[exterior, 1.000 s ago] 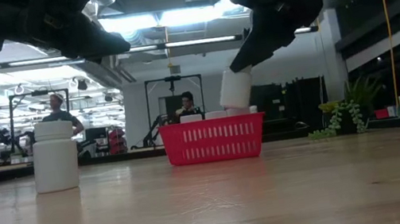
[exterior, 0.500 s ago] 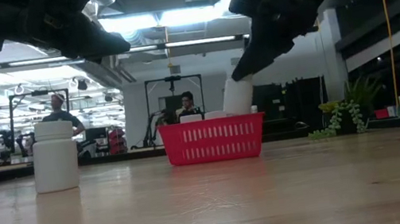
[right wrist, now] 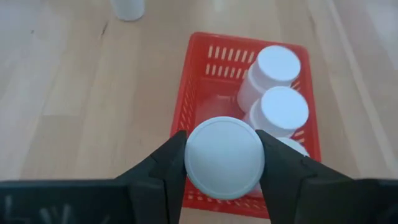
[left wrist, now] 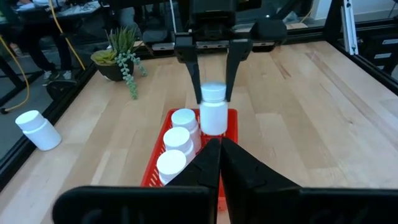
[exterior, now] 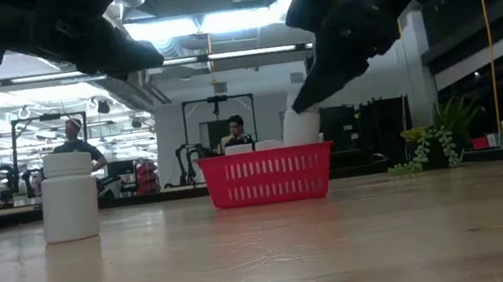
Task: Pick and place pill bottles into a basket
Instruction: Put the white pill bottle into the red basket
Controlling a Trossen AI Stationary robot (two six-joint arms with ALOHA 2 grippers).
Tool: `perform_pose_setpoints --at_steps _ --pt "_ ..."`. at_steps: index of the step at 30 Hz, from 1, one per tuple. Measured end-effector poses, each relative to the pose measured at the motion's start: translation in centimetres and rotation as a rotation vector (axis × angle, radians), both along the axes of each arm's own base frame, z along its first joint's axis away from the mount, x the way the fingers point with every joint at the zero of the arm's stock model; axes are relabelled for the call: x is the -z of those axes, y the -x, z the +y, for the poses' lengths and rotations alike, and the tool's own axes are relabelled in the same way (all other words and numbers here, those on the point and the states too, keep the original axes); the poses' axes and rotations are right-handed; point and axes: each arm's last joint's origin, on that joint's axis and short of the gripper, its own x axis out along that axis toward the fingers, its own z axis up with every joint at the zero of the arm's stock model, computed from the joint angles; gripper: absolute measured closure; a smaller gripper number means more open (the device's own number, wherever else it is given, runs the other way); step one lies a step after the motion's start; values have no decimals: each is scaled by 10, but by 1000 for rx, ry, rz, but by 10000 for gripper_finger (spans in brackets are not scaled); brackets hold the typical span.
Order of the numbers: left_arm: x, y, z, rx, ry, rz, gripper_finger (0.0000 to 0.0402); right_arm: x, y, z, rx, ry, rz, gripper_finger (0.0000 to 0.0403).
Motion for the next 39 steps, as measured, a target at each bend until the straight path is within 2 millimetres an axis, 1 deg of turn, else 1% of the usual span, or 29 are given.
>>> perform_pose_setpoints --at_steps 8,29,35,39 --pt "0 0 0 0 0 0 394 14 -4 -1 -2 4 43 247" --pt "0 0 0 -5 0 0 397 14 -5 -1 -3 5 34 247" --pt "0 0 0 -5 0 -1 394 27 -9 3 -12 3 69 247" --pt "0 0 0 -5 0 0 395 28 -11 3 -12 1 61 247"
